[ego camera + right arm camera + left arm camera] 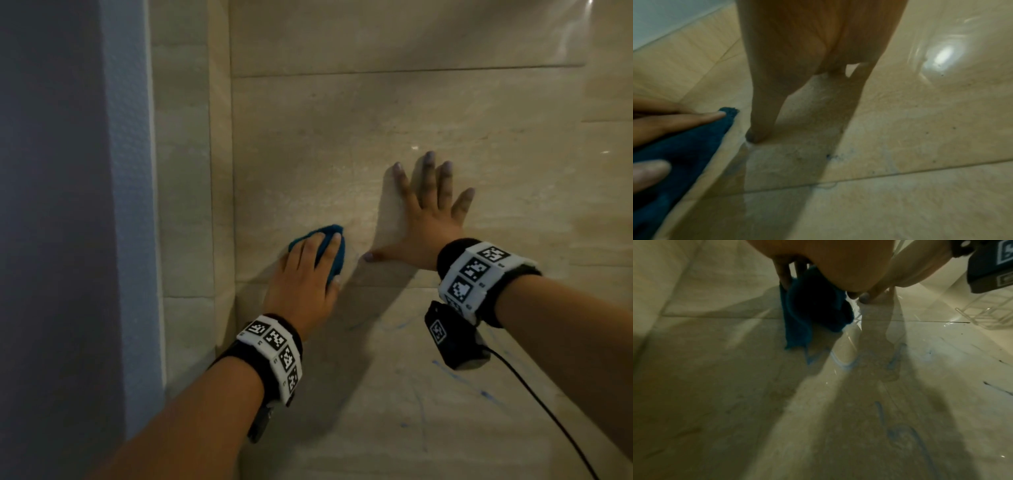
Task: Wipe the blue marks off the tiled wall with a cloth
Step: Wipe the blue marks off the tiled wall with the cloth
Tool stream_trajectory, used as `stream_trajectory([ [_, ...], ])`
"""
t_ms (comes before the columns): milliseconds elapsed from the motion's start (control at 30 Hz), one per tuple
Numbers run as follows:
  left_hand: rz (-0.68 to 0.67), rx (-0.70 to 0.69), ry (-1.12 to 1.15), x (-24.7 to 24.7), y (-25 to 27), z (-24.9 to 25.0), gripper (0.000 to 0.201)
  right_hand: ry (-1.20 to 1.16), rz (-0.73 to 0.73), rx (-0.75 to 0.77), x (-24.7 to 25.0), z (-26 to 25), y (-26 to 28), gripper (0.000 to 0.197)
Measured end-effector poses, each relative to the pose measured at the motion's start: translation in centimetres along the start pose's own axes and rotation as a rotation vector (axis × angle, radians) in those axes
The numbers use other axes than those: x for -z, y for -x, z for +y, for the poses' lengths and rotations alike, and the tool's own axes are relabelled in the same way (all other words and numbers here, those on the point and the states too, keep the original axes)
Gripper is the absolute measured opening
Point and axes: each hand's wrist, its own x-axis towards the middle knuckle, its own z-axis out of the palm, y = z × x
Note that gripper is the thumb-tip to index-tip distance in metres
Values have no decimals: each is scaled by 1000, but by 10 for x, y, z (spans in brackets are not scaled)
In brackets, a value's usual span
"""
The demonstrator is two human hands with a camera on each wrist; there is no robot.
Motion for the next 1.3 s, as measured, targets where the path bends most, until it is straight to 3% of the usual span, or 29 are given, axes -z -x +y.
stream_trajectory([
  [200,-75,49,-44,11,10,-2,58,19,-54,26,-16,6,23,135],
  [433,189,35,56,-16,7,-9,82,47,-114,17,-21,5,19,141],
  [733,99,-35,30,-37,15,4,104,47,-119,9,-21,4,18,142],
  [867,15,-11,79,-14,-5,3,96,42,-118,4,-21,4,18,143],
  [1033,83,0,121,-6,-30,8,85,37,-120,0,-21,3,19,141],
  [1167,180,-109,90,-24,-19,14,97,44,-117,7,-22,5,18,140],
  [1300,159,-254,5,-38,4,15,72,37,-122,13,-21,5,18,138],
])
